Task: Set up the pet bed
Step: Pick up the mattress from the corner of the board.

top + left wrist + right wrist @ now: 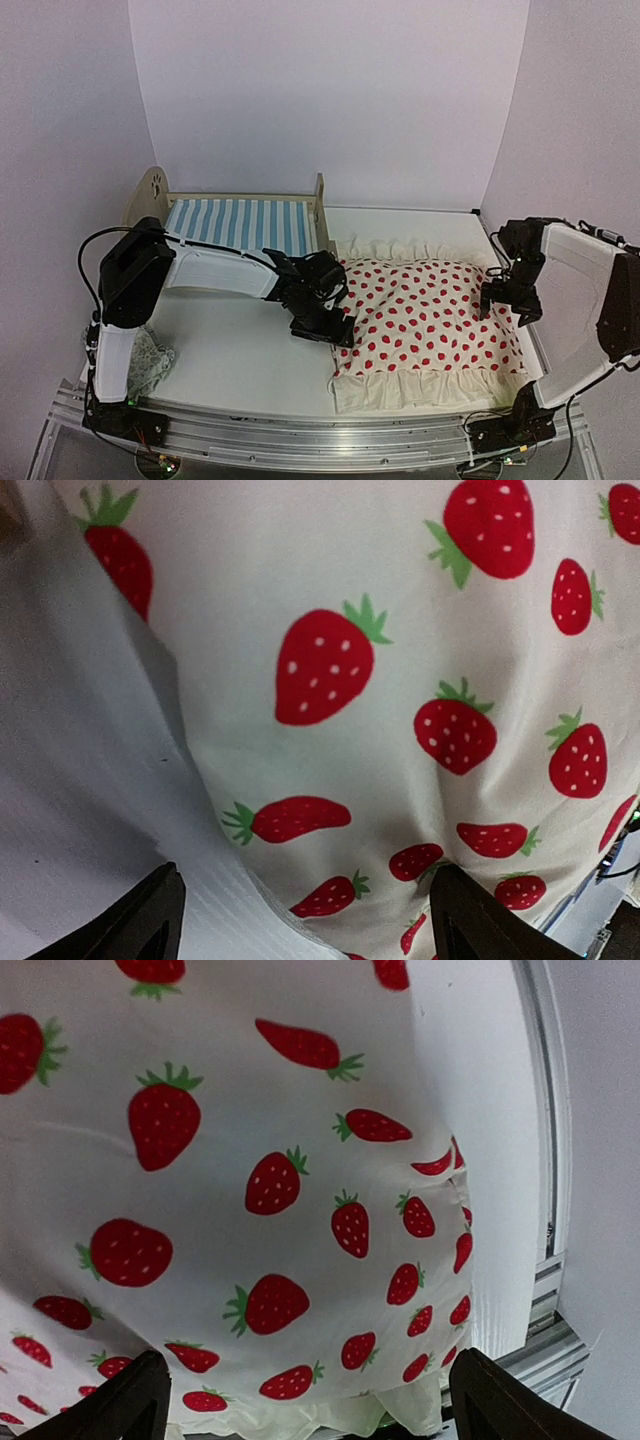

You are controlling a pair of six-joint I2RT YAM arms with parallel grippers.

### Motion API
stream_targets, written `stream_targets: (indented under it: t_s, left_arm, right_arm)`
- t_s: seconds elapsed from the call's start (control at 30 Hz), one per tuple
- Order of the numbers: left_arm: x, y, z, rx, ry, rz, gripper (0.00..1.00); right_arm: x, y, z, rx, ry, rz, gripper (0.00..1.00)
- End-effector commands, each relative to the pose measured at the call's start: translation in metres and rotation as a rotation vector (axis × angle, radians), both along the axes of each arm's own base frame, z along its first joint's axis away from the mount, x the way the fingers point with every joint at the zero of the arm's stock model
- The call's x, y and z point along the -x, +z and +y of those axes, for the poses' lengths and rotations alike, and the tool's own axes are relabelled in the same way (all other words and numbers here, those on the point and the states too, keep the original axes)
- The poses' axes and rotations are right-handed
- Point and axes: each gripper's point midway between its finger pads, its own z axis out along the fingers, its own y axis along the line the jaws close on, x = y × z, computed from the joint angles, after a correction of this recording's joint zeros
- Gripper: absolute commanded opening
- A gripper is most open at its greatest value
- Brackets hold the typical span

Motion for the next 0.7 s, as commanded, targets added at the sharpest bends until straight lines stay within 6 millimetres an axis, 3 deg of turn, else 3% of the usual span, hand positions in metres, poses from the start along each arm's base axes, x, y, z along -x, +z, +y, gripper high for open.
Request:
stream_targets:
  t_s: [0.0,0.13,0.37,0.5,0.6,0.67]
  left_arm:
    - [-0.001,0.017,-0.027,0.105,-0.048,-0.006,0.86]
    - [-0.001,0.014,-0.033,0.124,-0.036,0.018,0.83]
    - [0.001,0.008,-0.046,0.153,-0.027,0.064,0.7]
    - [-0.006,0.015,-0.054,0.188,-0.007,0.045,0.4]
    - [-0.006,0.021,-0.068,0.234,-0.023,0.062,0.06]
    - [-0.01,0.031,-0.078,0.248,-0.04,0.061,0.0]
  right_arm:
    - [-0.002,-0.021,0.009,-0.06,0.022,0.01,0.98]
    - [-0.001,-0.028,0.012,-0.076,0.038,0.007,0.95]
    - [0.013,-0.048,0.02,-0.126,0.048,0.07,0.77]
    - [0.017,-0.052,0.024,-0.15,0.04,0.086,0.62]
    - [0.012,-0.047,0.026,-0.16,0.027,0.066,0.52]
    - [0.006,-0.042,0.03,-0.179,0.019,0.046,0.44]
